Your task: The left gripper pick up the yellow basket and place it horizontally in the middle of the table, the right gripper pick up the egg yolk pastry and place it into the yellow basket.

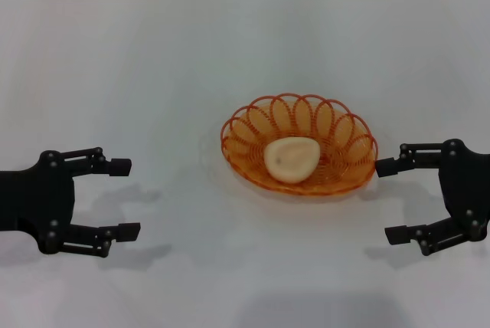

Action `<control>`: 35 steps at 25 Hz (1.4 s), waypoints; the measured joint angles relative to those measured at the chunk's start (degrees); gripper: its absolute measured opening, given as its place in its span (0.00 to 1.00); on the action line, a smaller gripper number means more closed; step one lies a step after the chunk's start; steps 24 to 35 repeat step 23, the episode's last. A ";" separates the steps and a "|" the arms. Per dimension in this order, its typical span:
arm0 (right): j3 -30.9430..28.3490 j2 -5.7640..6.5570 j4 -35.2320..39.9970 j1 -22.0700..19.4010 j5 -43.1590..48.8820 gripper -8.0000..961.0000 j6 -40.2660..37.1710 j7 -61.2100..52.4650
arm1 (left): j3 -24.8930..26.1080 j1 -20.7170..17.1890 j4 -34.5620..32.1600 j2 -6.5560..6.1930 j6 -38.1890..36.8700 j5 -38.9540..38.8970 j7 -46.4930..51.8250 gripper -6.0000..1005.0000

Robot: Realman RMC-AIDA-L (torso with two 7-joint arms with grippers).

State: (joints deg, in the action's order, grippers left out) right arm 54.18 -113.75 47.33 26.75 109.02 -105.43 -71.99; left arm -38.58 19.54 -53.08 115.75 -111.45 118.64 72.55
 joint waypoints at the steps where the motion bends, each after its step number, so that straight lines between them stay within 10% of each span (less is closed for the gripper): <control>1: 0.00 -0.01 -0.01 0.03 0.23 0.92 0.20 -0.05 | -0.01 0.17 0.00 0.00 0.02 0.18 0.15 0.89; 35: -0.39 0.03 0.78 -0.25 0.90 0.92 2.84 -1.04 | -0.04 0.48 -0.24 0.00 0.58 0.63 0.31 0.89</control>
